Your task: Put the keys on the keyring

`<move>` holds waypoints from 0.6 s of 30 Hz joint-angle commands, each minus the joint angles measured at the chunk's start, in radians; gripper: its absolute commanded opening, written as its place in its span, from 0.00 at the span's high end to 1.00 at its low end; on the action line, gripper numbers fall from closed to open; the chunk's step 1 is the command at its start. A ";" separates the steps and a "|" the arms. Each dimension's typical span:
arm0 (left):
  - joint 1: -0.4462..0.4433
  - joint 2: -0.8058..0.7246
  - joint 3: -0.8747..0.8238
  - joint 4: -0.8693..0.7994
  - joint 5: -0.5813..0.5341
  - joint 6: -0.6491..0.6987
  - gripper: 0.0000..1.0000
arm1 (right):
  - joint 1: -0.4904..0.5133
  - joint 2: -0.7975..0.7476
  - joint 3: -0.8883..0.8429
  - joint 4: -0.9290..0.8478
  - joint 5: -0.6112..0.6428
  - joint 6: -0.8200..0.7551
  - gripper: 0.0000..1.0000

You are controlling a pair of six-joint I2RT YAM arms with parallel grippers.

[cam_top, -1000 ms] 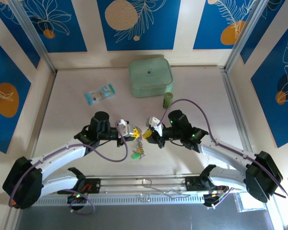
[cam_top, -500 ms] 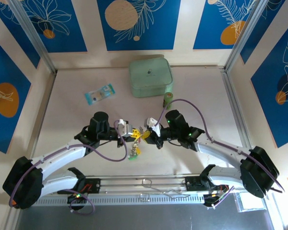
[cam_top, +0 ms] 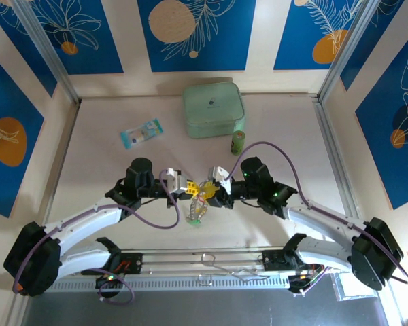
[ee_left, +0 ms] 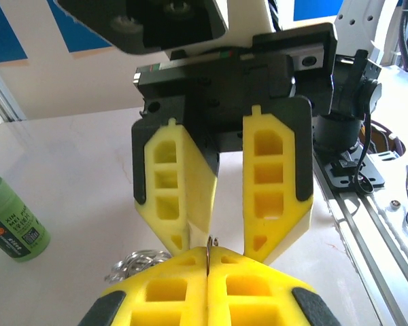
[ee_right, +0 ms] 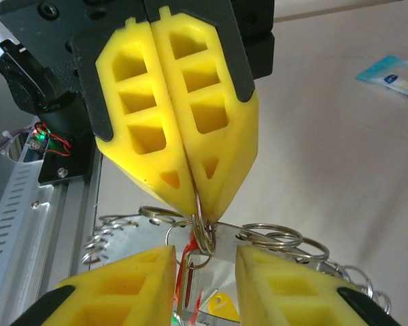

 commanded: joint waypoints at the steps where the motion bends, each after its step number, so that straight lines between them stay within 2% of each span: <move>1: -0.007 -0.010 -0.002 0.053 0.044 -0.018 1.00 | 0.009 0.015 0.002 0.043 -0.018 0.003 0.75; 7: -0.006 -0.010 -0.002 0.047 0.042 -0.014 1.00 | 0.012 0.016 0.003 0.053 -0.010 0.002 0.76; 14: -0.006 -0.012 0.001 0.033 0.042 -0.003 1.00 | 0.010 -0.016 -0.002 -0.010 0.077 -0.039 0.69; 18: -0.006 -0.012 0.001 0.026 0.041 0.004 1.00 | -0.003 -0.055 -0.015 -0.057 0.055 -0.054 0.68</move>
